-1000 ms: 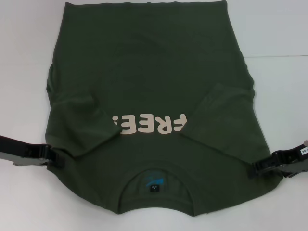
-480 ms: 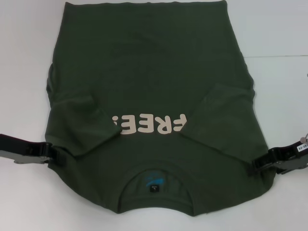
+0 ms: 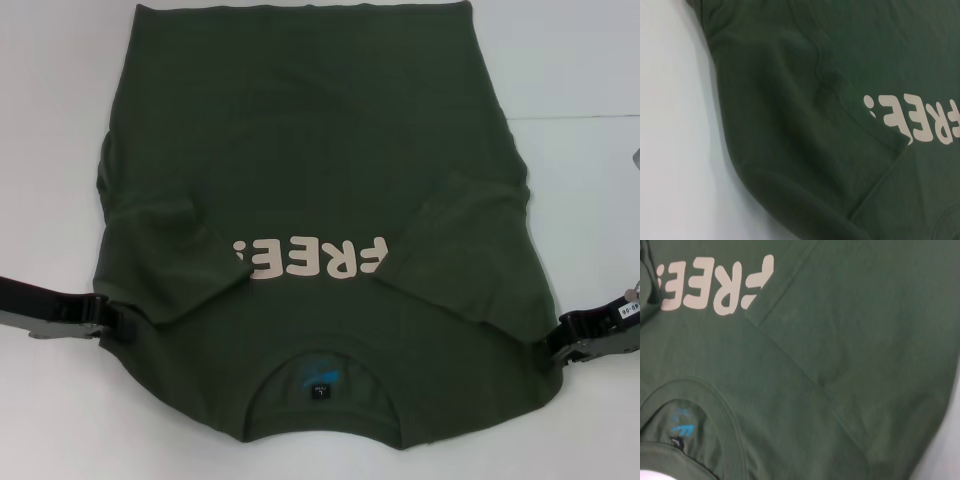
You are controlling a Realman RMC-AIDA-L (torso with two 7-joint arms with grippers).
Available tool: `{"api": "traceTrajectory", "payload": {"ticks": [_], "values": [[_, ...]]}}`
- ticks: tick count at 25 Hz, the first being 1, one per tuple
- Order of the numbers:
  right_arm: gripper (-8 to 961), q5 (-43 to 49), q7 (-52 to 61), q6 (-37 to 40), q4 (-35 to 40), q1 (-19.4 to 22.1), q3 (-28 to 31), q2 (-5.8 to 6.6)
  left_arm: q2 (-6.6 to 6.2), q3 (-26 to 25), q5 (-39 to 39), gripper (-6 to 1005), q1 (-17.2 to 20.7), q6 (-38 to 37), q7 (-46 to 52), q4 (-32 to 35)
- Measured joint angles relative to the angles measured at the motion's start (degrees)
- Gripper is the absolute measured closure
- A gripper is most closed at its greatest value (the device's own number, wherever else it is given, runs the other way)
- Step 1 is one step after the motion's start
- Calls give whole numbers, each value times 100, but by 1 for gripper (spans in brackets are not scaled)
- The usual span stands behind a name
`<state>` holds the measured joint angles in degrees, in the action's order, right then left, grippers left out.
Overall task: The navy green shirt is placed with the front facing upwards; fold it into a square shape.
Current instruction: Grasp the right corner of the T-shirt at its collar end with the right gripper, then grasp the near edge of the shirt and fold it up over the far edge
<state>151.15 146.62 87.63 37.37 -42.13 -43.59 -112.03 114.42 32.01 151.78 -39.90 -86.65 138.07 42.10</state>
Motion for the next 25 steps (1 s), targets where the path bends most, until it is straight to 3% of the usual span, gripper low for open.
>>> {"api": "traceTrajectory", "payload": {"ticks": [3,9,18,25], "values": [[708,2,-1,10,11,-3,-52,0,0,9,0,915,0,0,0,0],[911,2,-4,17,30,-13,-121,16,0,12,0,912,0,2,0,0],[914,-104,-333,408,257,15,-40,82,-10,29,11,908,9,-127,-72,-68],[913,-137,-710,1037,438,75,160,118,-102,-51,46,905,80,-575,-77,-24]]}}
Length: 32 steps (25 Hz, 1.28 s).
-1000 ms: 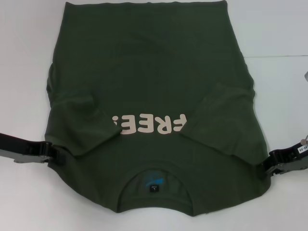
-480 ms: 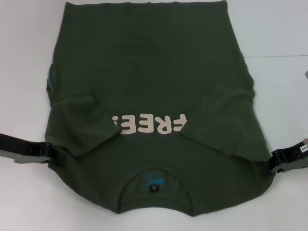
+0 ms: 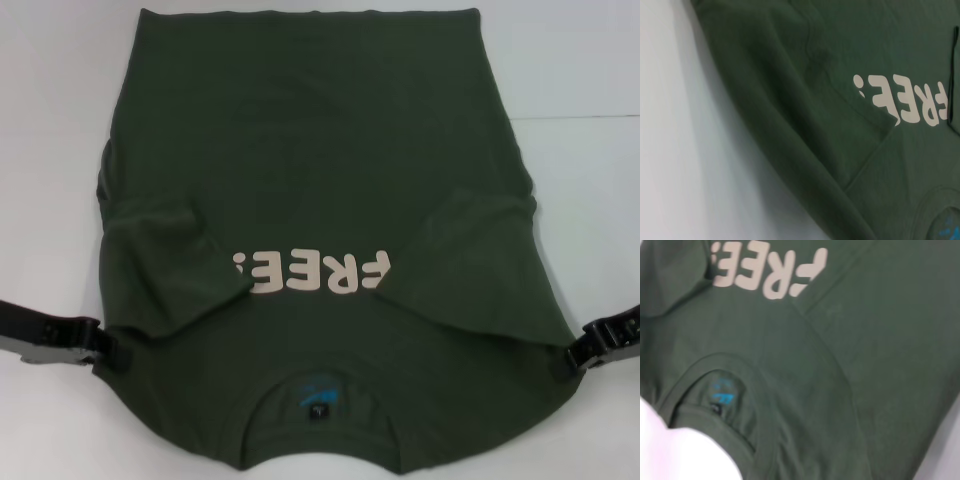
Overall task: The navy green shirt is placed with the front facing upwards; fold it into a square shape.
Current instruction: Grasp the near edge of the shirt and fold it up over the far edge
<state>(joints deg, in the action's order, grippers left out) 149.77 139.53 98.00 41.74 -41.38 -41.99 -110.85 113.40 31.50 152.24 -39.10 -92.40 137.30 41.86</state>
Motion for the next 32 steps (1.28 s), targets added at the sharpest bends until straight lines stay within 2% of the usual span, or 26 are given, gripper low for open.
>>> {"api": "traceTrajectory", "payload": {"ticks": [4,9,17,25,32], "values": [[913,-1,-221,374,1,26,99,7,-52,-68,25,903,35,-288,-74,10],[913,14,-506,1015,1,63,82,11,-138,-115,126,901,67,-1048,-264,21],[913,81,-831,1560,-52,150,-104,26,-176,-220,264,898,183,-2260,-483,165],[914,78,-939,1592,-230,203,-609,30,-144,-97,656,894,236,-2583,-530,173],[914,81,-932,1602,-306,158,-970,30,-35,512,795,891,289,-2629,-498,156]]}}
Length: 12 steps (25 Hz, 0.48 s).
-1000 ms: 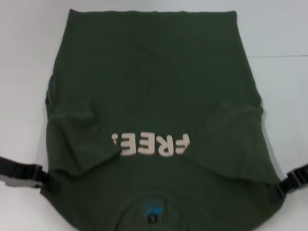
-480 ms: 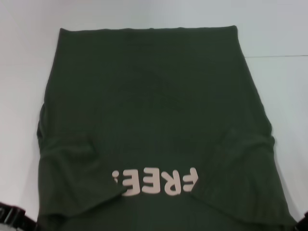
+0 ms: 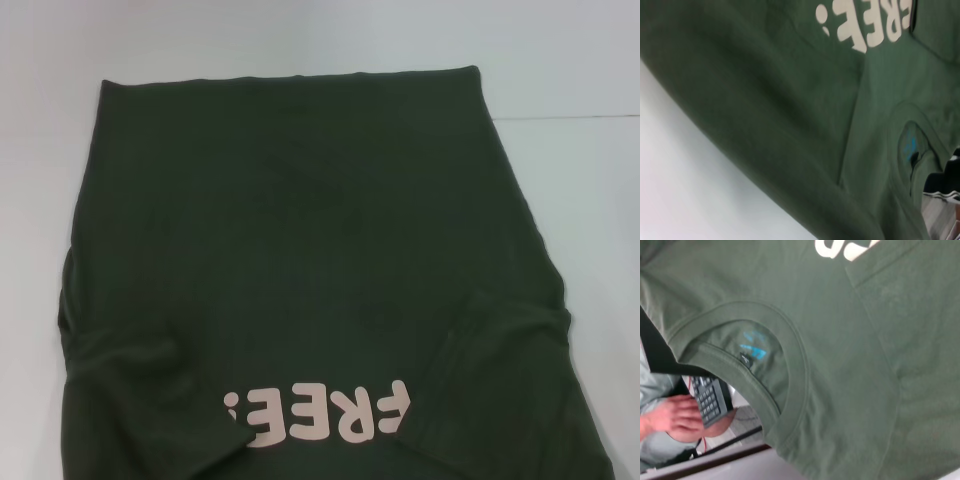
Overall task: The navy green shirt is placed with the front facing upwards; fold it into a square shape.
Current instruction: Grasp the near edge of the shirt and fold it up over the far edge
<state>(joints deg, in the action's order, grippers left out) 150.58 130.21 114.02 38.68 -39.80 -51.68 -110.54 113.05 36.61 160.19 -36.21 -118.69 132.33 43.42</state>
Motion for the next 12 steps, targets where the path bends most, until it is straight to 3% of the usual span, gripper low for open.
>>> {"api": "traceTrajectory", "payload": {"ticks": [8,12], "values": [[914,-42,32,-35,70,-54,130,-15,13,-94,-36,888,19,4,-16,-1],[914,-47,-4,-46,241,-67,744,-2,-14,-472,-187,886,-30,55,-132,-7]]}}
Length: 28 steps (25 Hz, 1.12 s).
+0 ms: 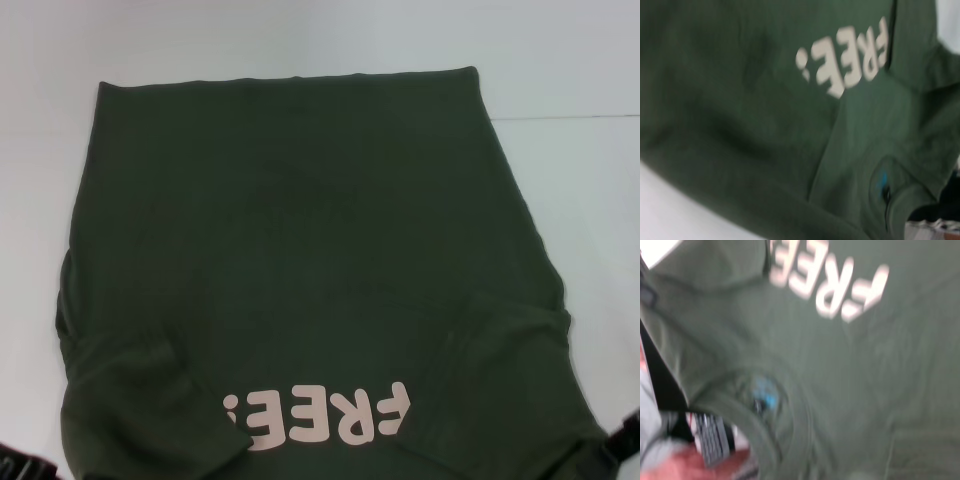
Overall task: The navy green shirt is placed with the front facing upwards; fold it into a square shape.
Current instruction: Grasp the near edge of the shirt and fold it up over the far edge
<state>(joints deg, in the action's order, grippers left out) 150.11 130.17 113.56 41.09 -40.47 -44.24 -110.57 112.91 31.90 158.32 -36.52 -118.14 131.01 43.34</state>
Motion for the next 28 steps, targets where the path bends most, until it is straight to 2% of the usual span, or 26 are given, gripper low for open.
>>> {"api": "traceTrajectory", "payload": {"ticks": [8,17,21,25,28], "values": [[913,-2,-26,-152,133,54,1129,87,-184,-1009,-266,883,-71,174,-140,30],[914,-128,-47,-356,356,129,2027,194,-375,-2183,-615,879,-54,548,-153,66],[914,-637,6,-466,482,228,2202,236,-381,-2375,-957,877,16,739,-127,65],[912,-1253,42,-715,474,325,2327,249,-302,-2400,-1334,875,97,981,-130,17],[910,-1705,32,-993,443,423,2419,211,-235,-2394,-1620,874,179,1217,-166,-32]]}}
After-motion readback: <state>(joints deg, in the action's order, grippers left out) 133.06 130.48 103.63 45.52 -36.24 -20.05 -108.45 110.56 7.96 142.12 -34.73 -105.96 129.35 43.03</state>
